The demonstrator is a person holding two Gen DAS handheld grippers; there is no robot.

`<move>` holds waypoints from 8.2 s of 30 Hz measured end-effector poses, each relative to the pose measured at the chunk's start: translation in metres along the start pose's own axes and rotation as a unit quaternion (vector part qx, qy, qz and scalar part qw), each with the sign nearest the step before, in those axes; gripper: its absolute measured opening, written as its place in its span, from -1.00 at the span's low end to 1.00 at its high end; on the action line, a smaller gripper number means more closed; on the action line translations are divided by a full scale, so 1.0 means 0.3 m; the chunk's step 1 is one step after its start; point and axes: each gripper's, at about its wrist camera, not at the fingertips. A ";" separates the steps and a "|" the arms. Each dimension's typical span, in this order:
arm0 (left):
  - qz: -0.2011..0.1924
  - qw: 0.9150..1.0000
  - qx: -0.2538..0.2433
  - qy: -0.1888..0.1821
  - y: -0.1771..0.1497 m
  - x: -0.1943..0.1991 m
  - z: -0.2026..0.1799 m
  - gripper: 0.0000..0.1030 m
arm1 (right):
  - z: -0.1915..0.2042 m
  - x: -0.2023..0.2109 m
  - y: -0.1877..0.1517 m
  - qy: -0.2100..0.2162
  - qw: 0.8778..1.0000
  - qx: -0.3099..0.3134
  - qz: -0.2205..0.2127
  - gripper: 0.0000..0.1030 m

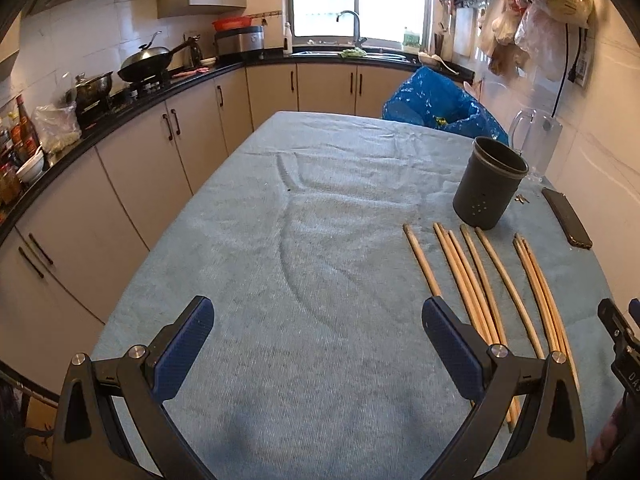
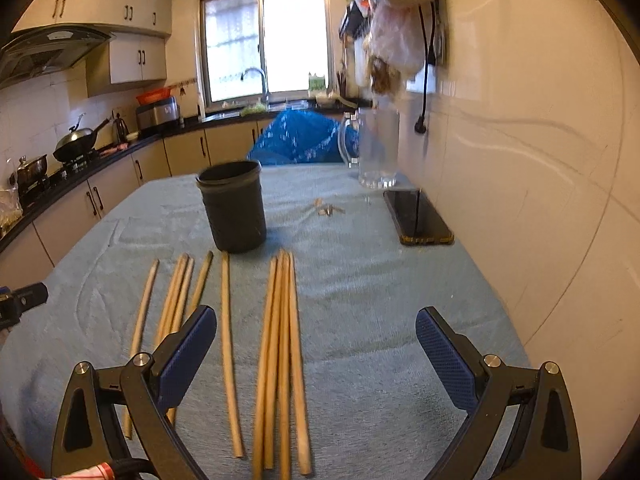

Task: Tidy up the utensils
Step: 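Move both grippers toward the row of wooden chopsticks beside the black cup, then close the left gripper on one chopstick while the right gripper grasps another chopstick, then lift both held chopsticks over the black cup and open both grippers, then move both open grippers back down to the loose chopsticks, then grasp a chopstick with the left gripper while the right gripper grasps another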

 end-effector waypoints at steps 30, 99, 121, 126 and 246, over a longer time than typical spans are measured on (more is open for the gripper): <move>0.106 0.983 -0.126 -0.087 -0.011 -0.452 -0.325 -0.77 | -0.015 -0.433 -0.015 0.077 0.977 0.024 0.196 -0.34; -0.068 0.977 -0.055 -0.196 0.235 0.192 -0.109 -0.88 | -0.064 -0.050 0.339 0.109 0.992 -0.056 0.038 -0.89; -0.157 0.962 0.017 -0.222 0.672 0.186 -0.217 -0.88 | -0.032 -0.099 0.710 0.137 0.984 -0.086 -0.079 -0.89; -0.192 0.958 0.030 -0.213 0.811 0.131 -0.294 -0.88 | -0.015 -0.170 0.824 0.126 0.979 -0.107 -0.119 -0.89; 0.164 0.974 -0.101 -0.123 0.004 -0.380 -0.161 -0.90 | -0.122 -0.444 0.029 0.033 0.965 -0.008 0.260 -0.86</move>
Point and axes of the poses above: each gripper's, at about its wrist camera, not at the fingertips, and x roughly against the way its jaws point, z to its left, y to its top, and after that the axes turned 15 degrees about -z, right-handed
